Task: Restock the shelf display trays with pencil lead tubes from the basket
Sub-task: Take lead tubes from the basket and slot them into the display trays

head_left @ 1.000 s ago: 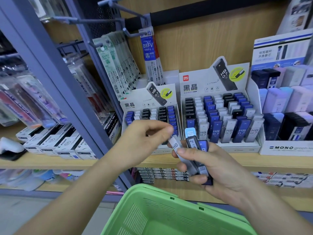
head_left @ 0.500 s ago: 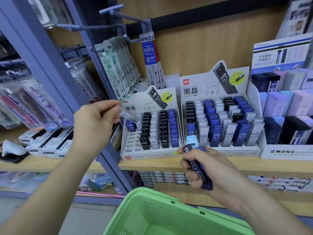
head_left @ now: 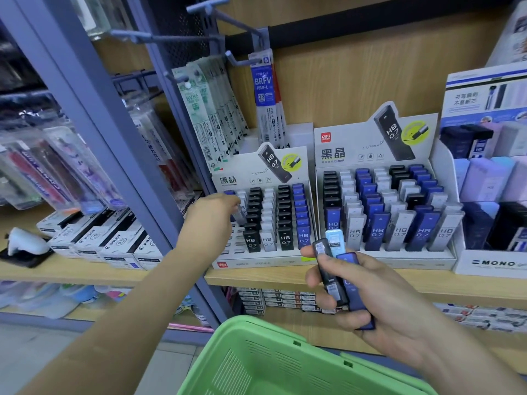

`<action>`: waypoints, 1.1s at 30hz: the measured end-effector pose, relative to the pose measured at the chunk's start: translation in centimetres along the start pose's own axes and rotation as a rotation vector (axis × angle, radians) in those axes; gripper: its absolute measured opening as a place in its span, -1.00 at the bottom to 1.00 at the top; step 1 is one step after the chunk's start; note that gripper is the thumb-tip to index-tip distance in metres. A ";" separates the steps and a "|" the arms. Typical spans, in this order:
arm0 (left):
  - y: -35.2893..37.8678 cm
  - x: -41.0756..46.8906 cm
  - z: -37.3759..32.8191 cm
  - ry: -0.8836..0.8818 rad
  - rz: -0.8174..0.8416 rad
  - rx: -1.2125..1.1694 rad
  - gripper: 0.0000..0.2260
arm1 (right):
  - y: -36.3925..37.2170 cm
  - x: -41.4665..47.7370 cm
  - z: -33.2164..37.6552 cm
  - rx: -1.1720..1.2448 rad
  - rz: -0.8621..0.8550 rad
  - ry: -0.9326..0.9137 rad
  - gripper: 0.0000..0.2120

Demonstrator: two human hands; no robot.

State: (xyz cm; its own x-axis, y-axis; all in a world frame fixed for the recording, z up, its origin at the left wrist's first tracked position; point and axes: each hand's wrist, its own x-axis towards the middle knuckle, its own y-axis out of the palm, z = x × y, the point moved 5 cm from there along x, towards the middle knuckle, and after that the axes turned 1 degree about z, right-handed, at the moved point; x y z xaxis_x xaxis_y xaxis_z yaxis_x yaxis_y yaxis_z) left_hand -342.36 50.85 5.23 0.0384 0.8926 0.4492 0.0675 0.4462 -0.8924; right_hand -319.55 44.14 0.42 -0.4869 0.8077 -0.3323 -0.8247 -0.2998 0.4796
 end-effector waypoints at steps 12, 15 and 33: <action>0.2 0.8 -0.1 -0.206 0.021 -0.179 -0.85 | 0.5 -0.2 0.1 -0.053 0.034 -0.010 -0.74; 0.1 0.8 -0.2 -0.154 0.054 -0.124 -0.85 | 0.4 -0.1 0.2 -0.032 -0.012 -0.039 -0.66; -4.4 -3.7 -9.0 -0.049 0.447 -1.002 -0.95 | 0.3 -0.5 1.6 0.036 0.007 -0.060 -0.47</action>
State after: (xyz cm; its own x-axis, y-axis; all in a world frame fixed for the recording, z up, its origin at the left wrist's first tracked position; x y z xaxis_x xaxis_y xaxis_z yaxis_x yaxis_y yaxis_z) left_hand -333.81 45.01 7.94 0.2227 0.9722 0.0724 0.8378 -0.1529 -0.5241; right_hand -319.07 44.46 2.04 -0.4740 0.8347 -0.2803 -0.8098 -0.2883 0.5110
